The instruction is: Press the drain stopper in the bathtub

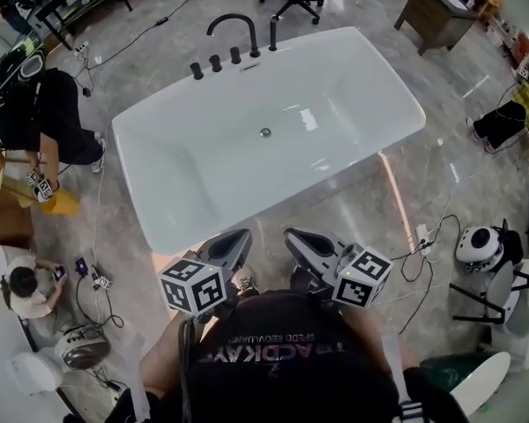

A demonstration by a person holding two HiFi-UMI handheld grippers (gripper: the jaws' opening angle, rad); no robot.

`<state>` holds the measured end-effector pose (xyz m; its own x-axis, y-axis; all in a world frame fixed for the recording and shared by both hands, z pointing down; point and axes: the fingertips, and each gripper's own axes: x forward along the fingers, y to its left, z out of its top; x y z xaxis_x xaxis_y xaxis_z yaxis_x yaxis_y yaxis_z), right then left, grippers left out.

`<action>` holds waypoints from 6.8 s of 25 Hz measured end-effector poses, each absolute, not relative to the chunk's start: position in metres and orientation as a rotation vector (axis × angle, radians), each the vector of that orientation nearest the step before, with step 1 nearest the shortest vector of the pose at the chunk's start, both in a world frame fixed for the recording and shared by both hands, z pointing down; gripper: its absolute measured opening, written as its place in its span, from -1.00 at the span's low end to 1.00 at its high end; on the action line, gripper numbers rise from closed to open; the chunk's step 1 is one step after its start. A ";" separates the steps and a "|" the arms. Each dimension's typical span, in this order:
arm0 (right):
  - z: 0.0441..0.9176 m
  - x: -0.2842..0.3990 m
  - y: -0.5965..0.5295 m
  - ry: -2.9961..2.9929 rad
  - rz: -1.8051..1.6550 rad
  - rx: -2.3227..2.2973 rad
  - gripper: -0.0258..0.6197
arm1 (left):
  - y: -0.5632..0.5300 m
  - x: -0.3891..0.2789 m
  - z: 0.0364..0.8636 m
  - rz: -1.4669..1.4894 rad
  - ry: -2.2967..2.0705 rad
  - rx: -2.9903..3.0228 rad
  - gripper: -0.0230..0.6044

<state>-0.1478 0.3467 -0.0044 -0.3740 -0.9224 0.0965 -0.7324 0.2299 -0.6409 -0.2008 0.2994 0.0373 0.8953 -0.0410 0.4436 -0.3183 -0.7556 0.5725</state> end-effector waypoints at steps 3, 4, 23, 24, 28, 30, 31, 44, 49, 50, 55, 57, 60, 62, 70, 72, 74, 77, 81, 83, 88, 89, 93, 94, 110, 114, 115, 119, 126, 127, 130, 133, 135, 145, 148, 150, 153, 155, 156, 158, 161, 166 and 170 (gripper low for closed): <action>-0.001 -0.125 0.352 2.203 -0.902 -1.537 -0.87 | 0.304 -0.181 0.039 0.533 -0.279 2.376 -0.92; -0.001 -0.117 0.353 2.203 -0.902 -1.535 -0.87 | 0.304 -0.175 0.039 0.536 -0.288 2.373 -0.92; 0.018 0.019 0.382 2.197 -0.938 -1.404 -0.87 | 0.337 -0.052 0.048 0.579 -0.420 2.371 -0.92; 0.019 0.023 0.382 2.206 -0.940 -1.395 -0.87 | 0.338 -0.050 0.049 0.573 -0.437 2.367 -0.92; 0.019 0.033 0.377 2.240 -0.943 -1.363 -0.87 | 0.335 -0.049 0.049 0.558 -0.494 2.349 -0.92; 0.017 0.035 0.372 2.246 -0.940 -1.349 -0.87 | 0.331 -0.050 0.047 0.555 -0.514 2.347 -0.92; 0.016 0.035 0.370 2.247 -0.939 -1.342 -0.87 | 0.329 -0.050 0.045 0.554 -0.522 2.349 -0.92; 0.014 0.029 0.350 2.242 -0.970 -1.363 -0.87 | 0.304 -0.053 0.043 0.522 -0.503 2.341 -0.92; 0.007 0.024 0.325 2.234 -0.965 -1.405 -0.87 | 0.276 -0.060 0.037 0.495 -0.487 2.346 -0.92; 0.006 0.022 0.319 2.238 -0.961 -1.411 -0.87 | 0.270 -0.062 0.037 0.490 -0.485 2.343 -0.92; -0.004 0.013 0.291 2.242 -0.943 -1.435 -0.87 | 0.242 -0.069 0.037 0.478 -0.464 2.334 -0.92; -0.007 0.011 0.279 2.241 -0.930 -1.450 -0.87 | 0.230 -0.072 0.035 0.466 -0.454 2.336 -0.92; -0.009 0.013 0.259 2.235 -0.909 -1.476 -0.87 | 0.208 -0.073 0.030 0.440 -0.442 2.361 -0.92; -0.009 0.011 0.249 2.226 -0.905 -1.486 -0.87 | 0.198 -0.077 0.027 0.431 -0.445 2.378 -0.92; -0.004 -0.013 0.210 2.301 -0.964 -1.430 -0.87 | 0.175 -0.105 0.037 0.404 -0.527 2.320 -0.92; -0.002 -0.016 0.201 2.317 -0.987 -1.409 -0.87 | 0.169 -0.113 0.041 0.393 -0.566 2.296 -0.92; -0.003 -0.017 0.196 2.345 -1.003 -1.379 -0.87 | 0.166 -0.113 0.043 0.374 -0.602 2.277 -0.92; -0.001 -0.014 0.191 2.389 -1.019 -1.341 -0.87 | 0.165 -0.111 0.048 0.343 -0.645 2.242 -0.92; 0.002 -0.003 0.184 2.413 -1.028 -1.308 -0.87 | 0.164 -0.113 0.053 0.320 -0.711 2.197 -0.92; 0.000 0.008 0.180 2.426 -1.019 -1.293 -0.87 | 0.163 -0.108 0.051 0.319 -0.744 2.195 -0.92; -0.004 0.057 0.179 2.436 -0.989 -1.294 -0.87 | 0.158 -0.069 0.045 0.322 -0.774 2.207 -0.92; -0.003 0.068 0.180 2.433 -0.989 -1.306 -0.87 | 0.158 -0.060 0.044 0.321 -0.771 2.211 -0.92; 0.003 0.108 0.180 2.409 -0.994 -1.348 -0.87 | 0.159 -0.031 0.045 0.347 -0.763 2.221 -0.92; 0.004 0.117 0.180 2.398 -0.995 -1.357 -0.87 | 0.160 -0.026 0.046 0.359 -0.763 2.219 -0.92; 0.081 0.194 0.153 2.356 -1.179 -1.437 -0.87 | 0.163 0.036 0.114 0.512 -0.722 2.088 -0.92; 0.112 0.192 0.123 2.355 -1.223 -1.468 -0.87 | 0.136 0.030 0.139 0.566 -0.716 2.113 -0.92; 0.119 0.188 0.117 2.371 -1.234 -1.473 -0.87 | 0.131 0.027 0.143 0.590 -0.714 2.134 -0.92; 0.147 0.172 0.106 2.486 -1.245 -1.495 -0.87 | 0.127 0.016 0.158 0.702 -0.696 2.249 -0.92; 0.223 0.156 0.068 2.699 -1.211 -1.540 -0.87 | 0.109 0.017 0.219 0.716 -0.632 2.314 -0.92; 0.237 0.154 0.060 2.722 -1.207 -1.546 -0.87 | 0.105 0.017 0.231 0.714 -0.634 2.313 -0.92; 0.278 0.151 0.035 2.767 -1.202 -1.563 -0.87 | 0.091 0.016 0.264 0.718 -0.651 2.318 -0.92; 0.319 0.149 0.015 2.807 -1.200 -1.598 -0.87 | 0.082 0.012 0.289 0.711 -0.667 2.346 -0.92; 0.348 0.148 0.000 2.823 -1.206 -1.630 -0.87 | 0.080 0.010 0.305 0.715 -0.664 2.370 -0.92; 0.507 0.172 -0.068 2.765 -1.387 -1.797 -0.87 | 0.052 0.008 0.387 0.799 -0.653 2.523 -0.92; 0.551 0.173 -0.081 2.765 -1.415 -1.835 -0.87 | 0.040 0.007 0.410 0.770 -0.657 2.500 -0.92; 0.584 0.170 -0.091 2.766 -1.453 -1.859 -0.87 | 0.034 0.004 0.426 0.758 -0.661 2.481 -0.92; 0.629 0.162 -0.108 2.771 -1.511 -1.872 -0.87 | 0.028 -0.004 0.449 0.748 -0.658 2.441 -0.92; 0.655 0.162 -0.118 2.759 -1.551 -1.893 -0.87 | 0.027 -0.008 0.460 0.741 -0.652 2.418 -0.92; 0.666 0.165 -0.122 2.748 -1.571 -1.917 -0.87 | 0.027 -0.009 0.463 0.737 -0.648 2.415 -0.92; 0.685 0.171 -0.128 2.735 -1.604 -1.954 -0.87 | 0.024 -0.011 0.465 0.727 -0.643 2.427 -0.92; 0.709 0.173 -0.135 2.707 -1.656 -1.977 -0.87 | 0.016 -0.018 0.466 0.696 -0.652 2.411 -0.92; 0.738 0.172 -0.150 2.728 -1.701 -2.000 -0.87 | 0.005 -0.022 0.464 0.725 -0.656 2.358 -0.92; 0.767 0.172 -0.158 2.705 -1.740 -2.036 -0.87 | 0.008 -0.020 0.470 0.702 -0.616 2.309 -0.92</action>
